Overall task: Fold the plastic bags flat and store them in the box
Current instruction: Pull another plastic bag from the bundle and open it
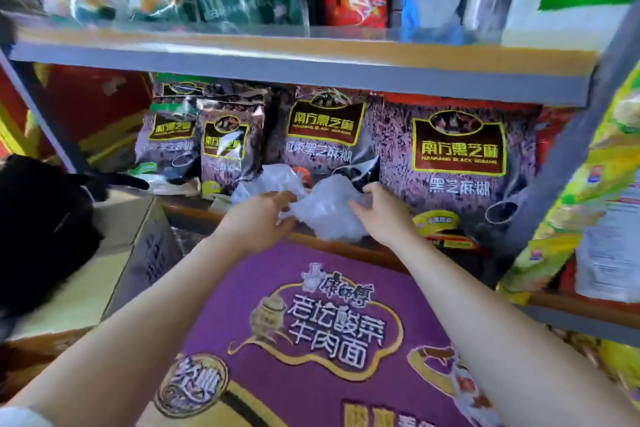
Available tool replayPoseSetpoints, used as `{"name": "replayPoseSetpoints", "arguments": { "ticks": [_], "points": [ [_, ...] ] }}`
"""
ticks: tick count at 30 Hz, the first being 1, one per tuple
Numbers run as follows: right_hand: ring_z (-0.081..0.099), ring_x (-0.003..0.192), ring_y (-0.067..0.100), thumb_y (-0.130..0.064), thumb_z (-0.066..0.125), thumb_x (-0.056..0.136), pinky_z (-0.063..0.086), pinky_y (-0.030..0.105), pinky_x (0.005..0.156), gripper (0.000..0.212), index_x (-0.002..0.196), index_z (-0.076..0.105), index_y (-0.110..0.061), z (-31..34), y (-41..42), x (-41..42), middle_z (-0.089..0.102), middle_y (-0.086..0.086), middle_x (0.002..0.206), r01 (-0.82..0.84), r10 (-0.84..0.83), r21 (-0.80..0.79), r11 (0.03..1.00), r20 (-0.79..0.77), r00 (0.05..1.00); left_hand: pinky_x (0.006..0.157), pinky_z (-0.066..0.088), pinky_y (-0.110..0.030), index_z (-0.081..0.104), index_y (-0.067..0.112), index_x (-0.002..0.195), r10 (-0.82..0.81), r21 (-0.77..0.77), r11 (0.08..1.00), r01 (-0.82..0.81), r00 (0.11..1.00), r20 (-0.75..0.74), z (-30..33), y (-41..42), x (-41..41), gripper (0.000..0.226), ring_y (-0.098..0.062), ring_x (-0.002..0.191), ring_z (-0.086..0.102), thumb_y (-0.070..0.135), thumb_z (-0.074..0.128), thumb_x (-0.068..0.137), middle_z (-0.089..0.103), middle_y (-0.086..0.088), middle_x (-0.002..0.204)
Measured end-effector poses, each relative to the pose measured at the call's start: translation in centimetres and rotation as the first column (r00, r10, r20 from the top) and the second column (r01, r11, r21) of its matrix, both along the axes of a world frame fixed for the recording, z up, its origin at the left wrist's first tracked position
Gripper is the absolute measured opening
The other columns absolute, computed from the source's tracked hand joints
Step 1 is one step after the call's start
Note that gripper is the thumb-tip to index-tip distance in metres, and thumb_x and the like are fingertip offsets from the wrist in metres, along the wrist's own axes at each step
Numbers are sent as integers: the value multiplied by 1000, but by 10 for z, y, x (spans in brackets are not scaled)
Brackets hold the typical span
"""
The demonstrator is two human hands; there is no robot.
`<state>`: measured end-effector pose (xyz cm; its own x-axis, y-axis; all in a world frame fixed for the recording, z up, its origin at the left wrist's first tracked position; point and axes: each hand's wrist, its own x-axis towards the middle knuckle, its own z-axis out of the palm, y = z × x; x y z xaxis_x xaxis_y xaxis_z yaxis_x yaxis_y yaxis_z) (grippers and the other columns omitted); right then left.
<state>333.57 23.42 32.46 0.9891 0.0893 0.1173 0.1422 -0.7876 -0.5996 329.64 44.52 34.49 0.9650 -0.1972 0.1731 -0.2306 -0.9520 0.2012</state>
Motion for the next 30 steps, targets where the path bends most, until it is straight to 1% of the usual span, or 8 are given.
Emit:
{"name": "replayPoseSetpoints", "arguments": {
  "ticks": [7, 10, 13, 19, 23, 26, 28, 30],
  "points": [
    [48, 123, 33, -59, 67, 74, 43, 40, 93, 102, 147, 14, -10, -37, 44, 75, 46, 14, 139, 76, -79, -238, 968, -1, 997, 104, 34, -41, 19, 20, 145, -85, 59, 994, 97, 979, -183, -59, 40, 83, 58, -28, 136, 29, 39, 42, 95, 17, -2, 154],
    [57, 111, 33, -58, 65, 75, 46, 39, 82, 87, 139, 27, -14, -49, 51, 81, 56, 13, 128, 72, -108, -404, 912, -68, 992, 116, 8, -36, 5, 19, 148, -131, 124, 977, 172, 951, -281, -79, 45, 109, 63, -24, 144, 3, 40, 35, 97, -1, -7, 157],
    [59, 104, 33, -47, 60, 83, 43, 37, 76, 53, 122, 43, -15, -52, 54, 77, 61, 10, 116, 66, -129, -492, 868, -95, 987, 115, 10, -42, 8, 26, 148, -118, 235, 951, 199, 940, -319, -96, 49, 125, 61, -25, 144, -1, 45, 35, 96, -4, -4, 157],
    [54, 67, 22, -20, 53, 91, 33, 27, 49, 6, 86, 52, -20, -4, 46, 37, 52, -1, 67, 130, -119, -139, 982, 85, 989, 116, 14, -41, 10, 30, 147, -150, 201, 951, 234, 921, -360, -119, 58, 142, 61, -21, 144, 2, 52, 29, 94, 1, -3, 157],
    [57, 62, 4, -20, 58, 89, 40, 20, 54, 20, 70, 57, -23, 36, 37, -13, 62, -7, 66, 103, -147, 233, 967, 179, 973, 111, 24, -40, 16, 24, 146, -125, 243, 949, 202, 946, -299, -95, 53, 136, 60, -25, 140, 18, 46, 37, 94, 20, -6, 154],
    [54, 63, 14, -6, 51, 91, 37, 25, 56, 22, 74, 63, 1, 49, 29, -41, 65, 11, 73, 140, -188, 323, 936, 122, 974, 91, 41, -39, 41, 14, 135, -165, -198, 968, 157, 986, -23, -50, 39, 101, 42, -31, 118, 49, 29, 37, 97, 54, -16, 130],
    [48, 65, 12, 7, 44, 90, 38, 21, 59, 20, 97, 61, 14, 52, 22, -55, 59, 12, 82, 164, -200, 409, 898, 46, 979, 84, 44, -34, 55, 20, 119, -250, -674, 701, 233, 965, 75, -21, 29, 60, 38, -27, 105, 58, 38, 33, 93, 64, -12, 111],
    [48, 62, 15, 2, 47, 89, 38, 18, 52, 22, 96, 60, 19, 56, 23, -71, 60, 15, 80, 133, -152, 444, 886, 7, 988, 88, 44, -23, 48, 38, 116, -396, -891, 345, 294, 907, 146, 3, 18, 14, 38, -11, 107, 57, 53, 34, 85, 62, 0, 113]
  ]
}}
